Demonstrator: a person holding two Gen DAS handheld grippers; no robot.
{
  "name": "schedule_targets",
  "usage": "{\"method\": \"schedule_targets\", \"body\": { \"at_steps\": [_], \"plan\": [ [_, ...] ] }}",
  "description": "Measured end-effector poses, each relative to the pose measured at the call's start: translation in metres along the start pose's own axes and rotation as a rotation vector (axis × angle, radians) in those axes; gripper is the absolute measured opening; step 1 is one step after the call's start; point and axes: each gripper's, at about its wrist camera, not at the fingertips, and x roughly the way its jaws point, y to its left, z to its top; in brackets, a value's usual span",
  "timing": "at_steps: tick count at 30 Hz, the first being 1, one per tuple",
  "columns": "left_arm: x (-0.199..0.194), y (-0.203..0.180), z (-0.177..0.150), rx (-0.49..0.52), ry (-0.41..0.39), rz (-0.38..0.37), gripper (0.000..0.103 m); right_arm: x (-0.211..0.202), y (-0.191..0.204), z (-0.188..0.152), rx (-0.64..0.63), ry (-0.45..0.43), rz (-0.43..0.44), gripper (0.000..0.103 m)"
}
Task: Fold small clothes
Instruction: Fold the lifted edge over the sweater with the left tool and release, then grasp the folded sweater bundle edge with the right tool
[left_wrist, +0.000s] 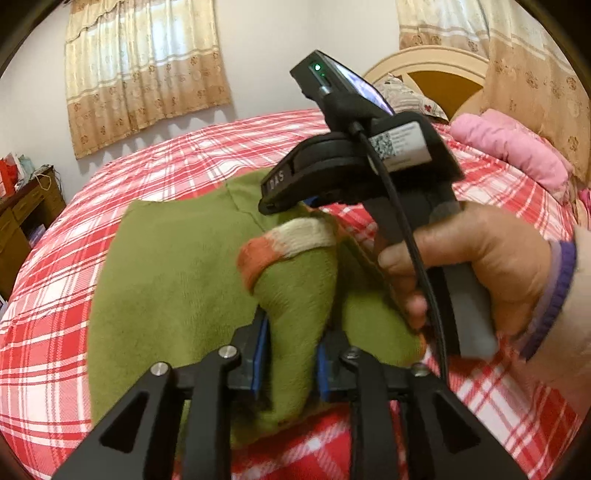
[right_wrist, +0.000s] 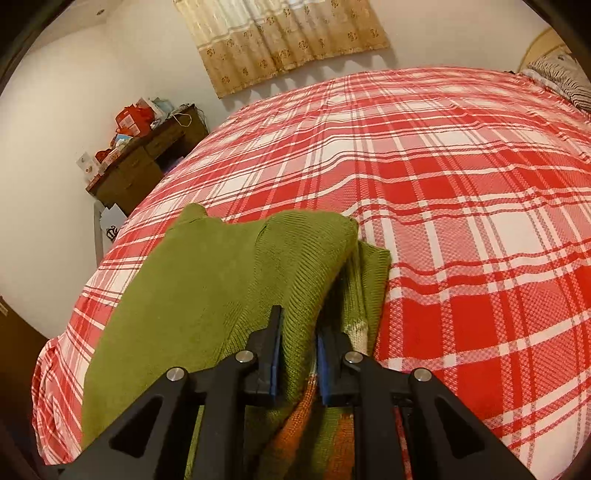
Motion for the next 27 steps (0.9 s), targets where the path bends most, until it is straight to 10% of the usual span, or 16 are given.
{"method": "schedule_targets", "body": {
  "at_steps": [10,16,21,27],
  "plan": [
    [-0.062,0.054,-0.066,-0.064,0.062,-0.014,0.044,-0.091,-0.014,-0.053,0.031,-0.061,-0.164,0.032],
    [-0.066,0.075,-0.086,-0.169,0.122,0.045,0.044,-0.149,0.035,-0.082,-0.057,-0.125,-0.065,0.033],
    [-0.081,0.089,-0.084,-0.25,0.118,0.035,0.049,-0.129,0.081,-0.088,-0.188,-0.071,-0.046,0.05],
    [-0.097,0.104,-0.091,-0.252,0.089,0.108,0.066,-0.081,0.086,-0.119,-0.279,0.057,-0.188,0.039]
  ]
}}
